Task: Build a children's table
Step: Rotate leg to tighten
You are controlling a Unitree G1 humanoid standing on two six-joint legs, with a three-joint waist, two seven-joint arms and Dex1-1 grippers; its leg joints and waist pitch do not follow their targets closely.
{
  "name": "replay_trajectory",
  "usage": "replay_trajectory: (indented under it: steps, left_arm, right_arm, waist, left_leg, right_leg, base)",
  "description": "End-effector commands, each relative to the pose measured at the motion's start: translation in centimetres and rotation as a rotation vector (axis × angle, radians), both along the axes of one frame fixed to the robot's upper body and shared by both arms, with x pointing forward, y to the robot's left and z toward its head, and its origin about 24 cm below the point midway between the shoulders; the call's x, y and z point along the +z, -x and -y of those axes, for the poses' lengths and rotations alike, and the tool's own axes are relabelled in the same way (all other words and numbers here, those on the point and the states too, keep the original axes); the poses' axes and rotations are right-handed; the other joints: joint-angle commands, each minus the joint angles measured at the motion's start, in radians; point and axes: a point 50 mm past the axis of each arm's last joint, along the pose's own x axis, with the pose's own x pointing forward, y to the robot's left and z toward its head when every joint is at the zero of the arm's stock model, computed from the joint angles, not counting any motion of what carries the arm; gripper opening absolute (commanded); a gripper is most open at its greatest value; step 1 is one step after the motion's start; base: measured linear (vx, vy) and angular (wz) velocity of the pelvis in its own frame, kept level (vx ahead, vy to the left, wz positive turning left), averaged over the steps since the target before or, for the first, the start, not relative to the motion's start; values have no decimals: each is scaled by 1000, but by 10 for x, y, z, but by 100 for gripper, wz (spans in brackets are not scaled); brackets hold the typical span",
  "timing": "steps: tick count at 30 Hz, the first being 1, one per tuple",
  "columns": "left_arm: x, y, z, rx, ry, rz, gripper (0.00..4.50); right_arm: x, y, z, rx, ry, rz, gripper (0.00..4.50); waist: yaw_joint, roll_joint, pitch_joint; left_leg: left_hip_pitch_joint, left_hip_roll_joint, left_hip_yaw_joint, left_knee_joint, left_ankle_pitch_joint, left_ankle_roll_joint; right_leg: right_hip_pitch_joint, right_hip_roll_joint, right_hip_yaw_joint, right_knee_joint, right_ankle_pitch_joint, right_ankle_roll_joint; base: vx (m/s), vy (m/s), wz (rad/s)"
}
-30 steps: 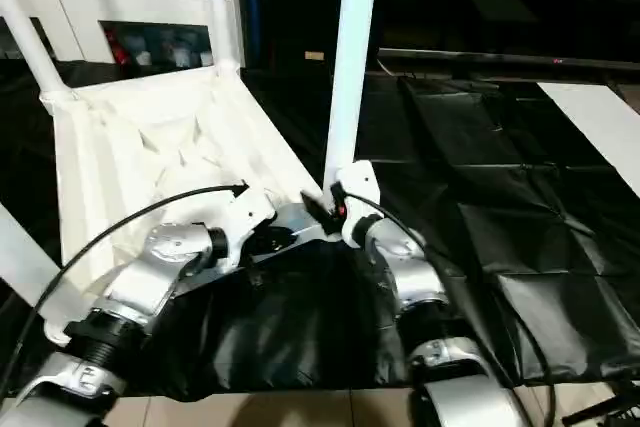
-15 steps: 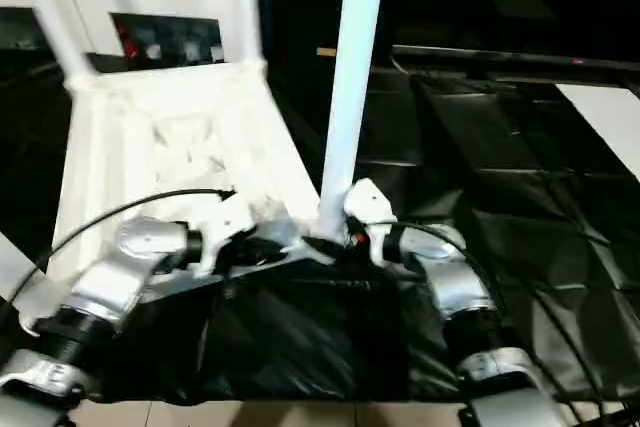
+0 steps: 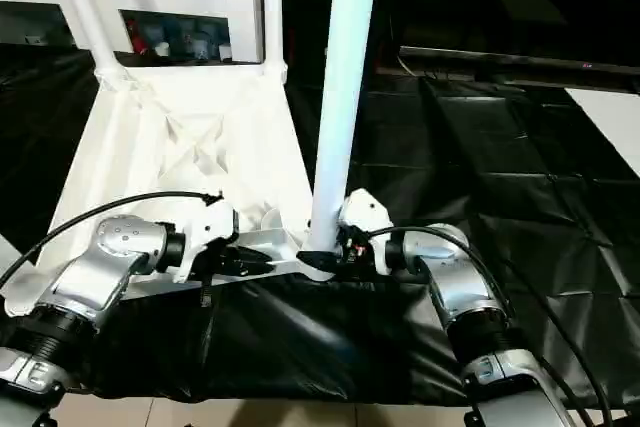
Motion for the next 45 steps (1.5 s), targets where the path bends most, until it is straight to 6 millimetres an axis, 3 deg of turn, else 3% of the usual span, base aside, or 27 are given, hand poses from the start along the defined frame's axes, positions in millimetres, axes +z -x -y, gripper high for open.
replay_trajectory:
  steps: [1, 5, 8, 10, 12, 13, 14, 15, 21, 23, 24, 29, 30, 34, 39, 42, 45]
  left_arm:
    - [2, -1, 8, -35, 7, 10, 0]
    - [1, -4, 7, 12, -2, 20, 0]
    - [-1, -10, 13, 116, -13, 58, 0]
    - [-3, -13, 22, 179, 2, 68, 0]
    - [-4, -14, 28, 217, 18, 70, 0]
    - [-6, -16, 42, 282, 41, 69, 0]
    - [-7, -17, 47, 308, 46, 73, 0]
    - [-8, -17, 55, 328, 53, 65, 0]
    - [-10, -15, 86, 362, 64, 63, 0]
    - [-9, -13, 92, 337, 69, 70, 0]
    - [-9, -12, 92, 317, 68, 78, 0]
    - [-7, -10, 86, 270, 71, 98, 0]
    - [-7, -10, 83, 268, 71, 94, 0]
    - [-6, -9, 70, 253, 72, 89, 0]
    - [-3, -7, 50, 169, 82, 91, 0]
    - [-1, -3, 41, 112, 93, 76, 0]
    - [-1, 0, 29, 61, 77, 55, 0]
  right_arm:
    - [-20, 17, -12, 109, 36, -101, 246]
    - [-21, 17, -12, 87, 36, -107, 245]
    - [-26, 10, -15, -40, 33, -96, 245]
    - [-31, 1, -20, -206, 39, -73, 245]
    - [-33, -4, -24, -302, 38, -64, 245]
    - [-39, -9, -34, -462, 31, -79, 243]
    - [-41, -11, -38, -510, 30, -85, 240]
    - [-42, -12, -44, -552, 24, -98, 236]
    - [-35, -18, -76, -602, 12, -84, 233]
    - [-30, -19, -83, -572, -24, -65, 233]
    - [-28, -20, -85, -560, -54, -75, 256]
    - [-27, -20, -78, -531, -102, -116, 292]
    - [-27, -19, -75, -520, -103, -119, 319]
    - [-28, -14, -61, -431, -88, -121, 349]
    - [-27, -10, -29, -318, -9, -85, 409]
    - [-25, -4, -17, -231, 16, -73, 416]
    - [-20, 5, -6, -103, 16, -89, 416]
  waist:
    - [1, 1, -43]
    - [1, 1, -44]
    - [1, 1, -39]
    - [-4, -2, -30]
    - [-6, 0, -31]
    - [-13, -1, -30]
    - [-20, -10, -28]
    - [-20, -6, -27]
    - [-31, -9, -30]
    - [-30, -8, -32]
    - [-29, -8, -32]
    - [-28, -5, -35]
    - [-28, -5, -35]
    - [-25, -4, -35]
    - [-17, -4, -38]
    - [-13, -2, -40]
    - [-8, 1, -43]
  left_leg:
    - [3, 19, 7, -56, -201, 61]
    - [3, 18, 7, -55, -191, 63]
    - [4, 20, 7, -59, -218, 54]
    - [8, 18, 3, -67, -310, 12]
    - [11, 19, -1, -69, -337, -8]
    - [8, 17, -6, -73, -356, -23]
    - [5, 16, -7, -75, -362, -26]
    - [8, 14, -10, -74, -385, -30]
    - [4, 9, -10, -69, -397, -4]
    - [1, 10, -8, -69, -383, 6]
    - [-1, 10, -8, -70, -377, 7]
    - [-7, 12, -5, -71, -333, 21]
    - [-7, 13, -4, -71, -330, 21]
    - [-3, 15, -2, -70, -338, 30]
    - [-4, 16, 3, -65, -268, 47]
    - [-5, 16, 2, -64, -248, 48]
    - [-4, 19, 5, -57, -202, 73]
  right_leg:
    - [49, -33, 30, -63, -57, -254]
    - [50, -32, 29, -62, -45, -256]
    - [46, -34, 30, -67, -89, -249]
    - [39, -38, 30, -83, -282, -208]
    - [35, -42, 31, -92, -365, -179]
    - [32, -40, 32, -95, -410, -148]
    - [30, -37, 30, -98, -430, -138]
    - [27, -39, 27, -103, -484, -116]
    - [20, -39, 26, -116, -526, -74]
    - [21, -39, 27, -113, -495, -79]
    - [21, -38, 27, -112, -482, -82]
    - [29, -35, 28, -100, -365, -121]
    - [30, -35, 29, -99, -350, -128]
    - [30, -36, 30, -100, -341, -139]
    - [35, -34, 31, -90, -237, -173]
    - [42, -34, 29, -86, -208, -185]
    - [44, -30, 30, -70, -79, -223]
  base:
    - [0, 0, 0]
    - [0, 0, 0]
    - [0, 0, 0]
    - [0, 0, 0]
    - [-56, -5, -1]
    - [0, 0, 0]
    - [0, 0, 0]
    - [-54, 10, -5]
    - [-9, 3, -1]
    - [0, 0, 0]
    - [0, 0, 0]
    - [0, 0, 0]
    - [0, 0, 0]
    - [0, 0, 0]
    - [0, 0, 0]
    - [0, 0, 0]
    - [0, 0, 0]
